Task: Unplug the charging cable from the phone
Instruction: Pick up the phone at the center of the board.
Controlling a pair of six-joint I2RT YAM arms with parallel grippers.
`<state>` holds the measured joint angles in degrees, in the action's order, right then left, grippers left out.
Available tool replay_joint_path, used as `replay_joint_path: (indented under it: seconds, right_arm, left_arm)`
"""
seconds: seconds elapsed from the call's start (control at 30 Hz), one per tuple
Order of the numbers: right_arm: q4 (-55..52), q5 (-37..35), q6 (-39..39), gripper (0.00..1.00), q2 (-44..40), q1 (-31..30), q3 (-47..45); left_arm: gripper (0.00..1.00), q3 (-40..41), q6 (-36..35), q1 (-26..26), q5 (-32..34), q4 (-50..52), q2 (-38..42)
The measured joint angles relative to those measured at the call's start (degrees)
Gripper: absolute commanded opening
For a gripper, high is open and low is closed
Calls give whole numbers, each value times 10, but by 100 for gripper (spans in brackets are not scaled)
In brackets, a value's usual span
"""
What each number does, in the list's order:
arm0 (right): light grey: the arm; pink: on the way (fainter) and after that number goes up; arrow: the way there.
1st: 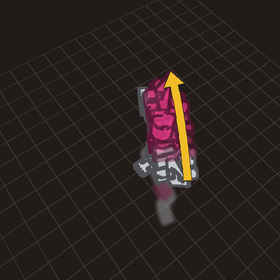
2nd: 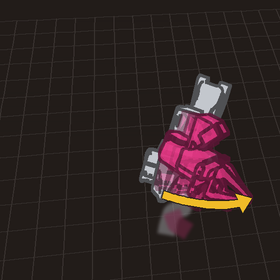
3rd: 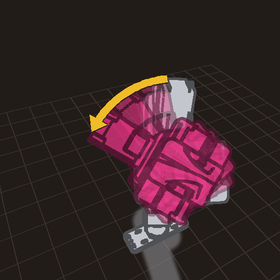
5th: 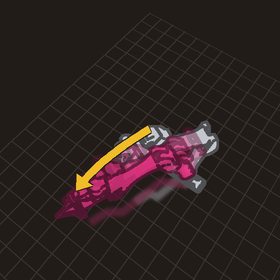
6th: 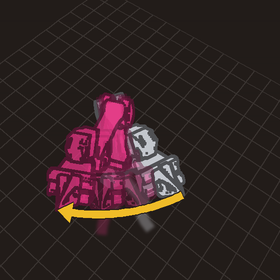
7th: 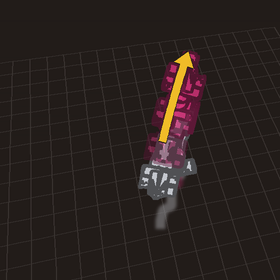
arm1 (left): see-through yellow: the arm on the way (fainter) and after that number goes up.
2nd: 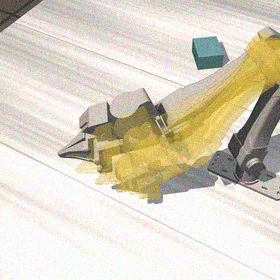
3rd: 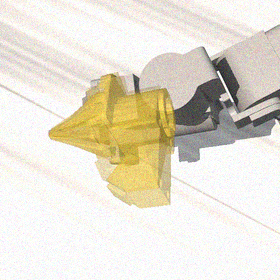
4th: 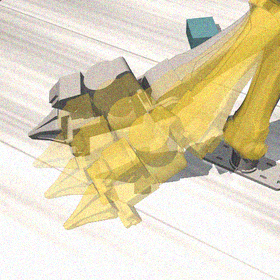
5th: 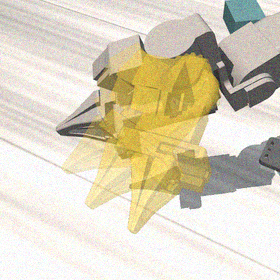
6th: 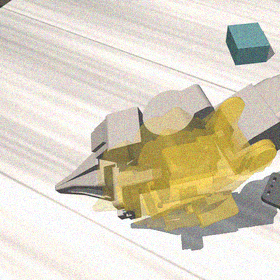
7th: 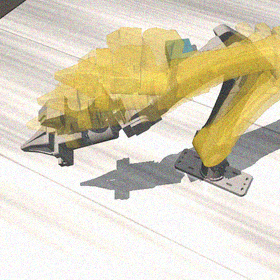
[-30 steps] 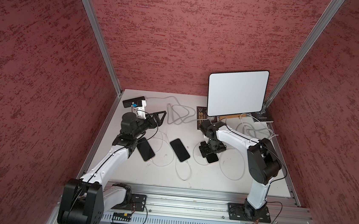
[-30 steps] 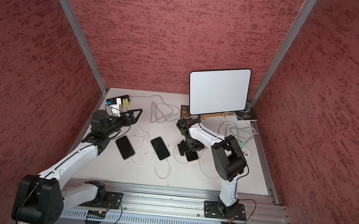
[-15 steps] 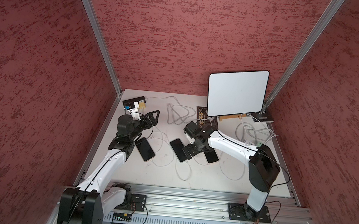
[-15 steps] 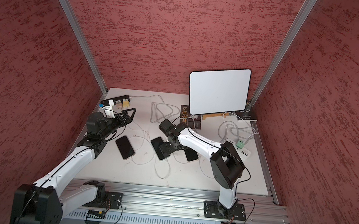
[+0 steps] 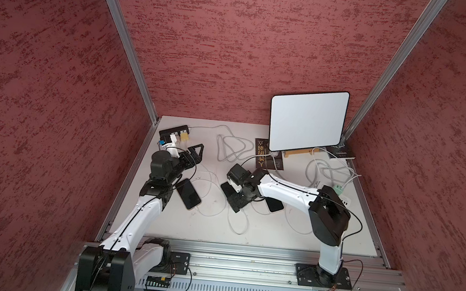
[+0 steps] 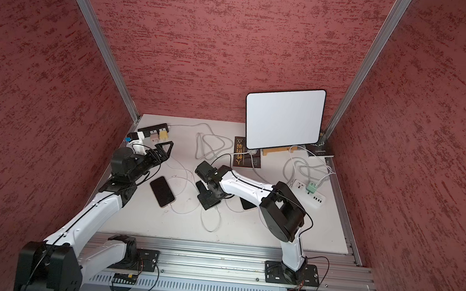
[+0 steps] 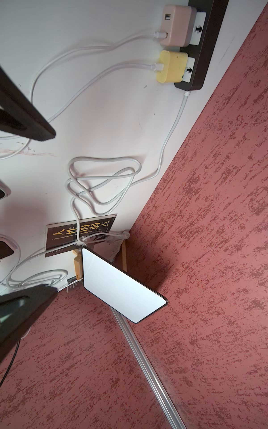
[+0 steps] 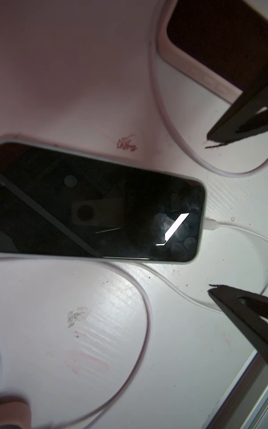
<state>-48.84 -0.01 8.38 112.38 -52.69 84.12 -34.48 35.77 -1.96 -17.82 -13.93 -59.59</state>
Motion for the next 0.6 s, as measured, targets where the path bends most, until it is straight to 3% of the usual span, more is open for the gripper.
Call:
replay_joint_path:
  seconds: [0.6]
  right_arm:
    - [11,-3,11,98,64,-4,27]
  left_arm:
    - [100,1,5,10,1,1,4]
